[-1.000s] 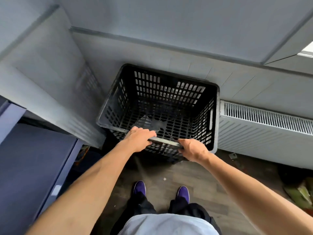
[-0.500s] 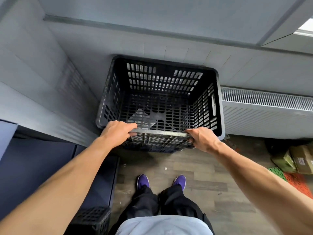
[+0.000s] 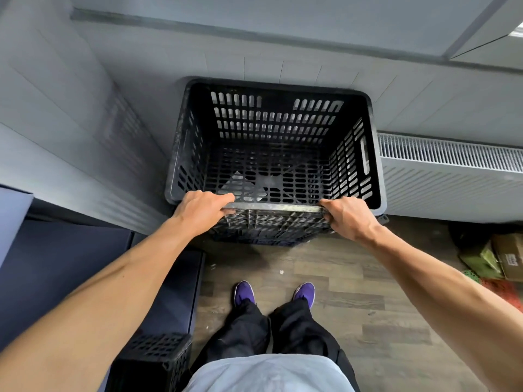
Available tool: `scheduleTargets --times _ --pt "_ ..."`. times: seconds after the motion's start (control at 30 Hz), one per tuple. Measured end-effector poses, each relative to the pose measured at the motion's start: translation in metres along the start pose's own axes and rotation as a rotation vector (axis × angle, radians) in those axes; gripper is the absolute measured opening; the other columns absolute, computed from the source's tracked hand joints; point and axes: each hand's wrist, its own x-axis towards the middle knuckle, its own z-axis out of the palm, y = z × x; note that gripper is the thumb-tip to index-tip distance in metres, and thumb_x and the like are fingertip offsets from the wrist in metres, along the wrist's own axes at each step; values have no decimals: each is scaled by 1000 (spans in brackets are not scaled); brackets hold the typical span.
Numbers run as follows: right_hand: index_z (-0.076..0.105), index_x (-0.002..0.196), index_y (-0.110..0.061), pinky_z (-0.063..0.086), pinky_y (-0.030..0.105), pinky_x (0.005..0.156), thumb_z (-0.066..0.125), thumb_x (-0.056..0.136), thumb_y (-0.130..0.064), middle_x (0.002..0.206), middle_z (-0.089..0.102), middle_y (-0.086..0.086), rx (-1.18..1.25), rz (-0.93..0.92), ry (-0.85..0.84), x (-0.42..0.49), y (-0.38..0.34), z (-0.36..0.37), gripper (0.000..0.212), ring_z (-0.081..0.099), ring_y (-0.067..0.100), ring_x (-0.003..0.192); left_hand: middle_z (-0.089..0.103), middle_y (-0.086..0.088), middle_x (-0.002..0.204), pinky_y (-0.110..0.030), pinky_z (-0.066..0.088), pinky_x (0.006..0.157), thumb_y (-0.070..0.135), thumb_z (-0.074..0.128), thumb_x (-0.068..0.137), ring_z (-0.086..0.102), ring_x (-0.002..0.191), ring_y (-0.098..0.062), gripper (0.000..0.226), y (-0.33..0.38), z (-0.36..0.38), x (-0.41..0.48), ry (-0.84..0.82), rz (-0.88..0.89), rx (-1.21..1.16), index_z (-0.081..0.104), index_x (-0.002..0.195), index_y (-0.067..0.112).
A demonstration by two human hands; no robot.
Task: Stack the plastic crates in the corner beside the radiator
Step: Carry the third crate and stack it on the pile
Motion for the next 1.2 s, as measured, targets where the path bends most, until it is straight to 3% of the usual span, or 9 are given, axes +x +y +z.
scheduleTargets --times 0.33,0.5,0.7,0.93,1.07,1.13,1.2 --pt "54 122 -18 56 36 62 65 87 -17 81 73 2 -50 5 28 4 23 3 37 69 26 71 70 4 81 -29 37 53 40 46 99 68 71 -21 27 22 -5 16 -2 -2 97 54 117 21" --pt "54 118 -16 55 36 59 61 90 -18 79 72 3 -26 -5 57 14 11 2 29 69 27 70 72 -1 84 -31 40 58 42 45 99 68 76 -26 33 2 -24 27 -55 -29 107 54 124 23" --pt "54 117 -16 50 35 58 59 91 -19 81 72 3 -50 -22 -12 9 2 6 27 68 28 72 72 -2 89 -35 44 69 43 46 98 67 84 -28 30 0 -16 12 -99 -71 31 55 119 23" --pt "55 116 -15 51 36 61 58 93 -25 84 72 4 -50 -15 -28 5 4 7 25 69 28 76 59 1 72 -37 39 75 48 49 97 58 76 -24 30 -5 -19 12 -178 -125 -79 59 117 28" --pt "56 111 -13 47 34 61 58 95 -28 83 71 6 -41 -18 -26 5 5 4 22 68 28 75 72 -5 91 -37 42 83 44 51 97 65 92 -27 36 -7 -25 15 -181 -116 -95 58 128 28" --pt "57 110 -13 50 35 62 59 95 -28 81 71 6 -29 -16 -10 3 5 5 22 68 28 74 70 -5 85 -36 41 80 43 52 97 64 87 -26 35 -6 -26 12 -175 -102 -90 59 127 27" --pt "57 109 -13 53 36 64 59 94 -28 81 71 5 -27 -21 -12 1 3 5 21 68 27 74 59 0 66 -34 37 73 45 53 95 58 74 -25 33 -3 -22 6 -173 -100 -91 61 120 25"
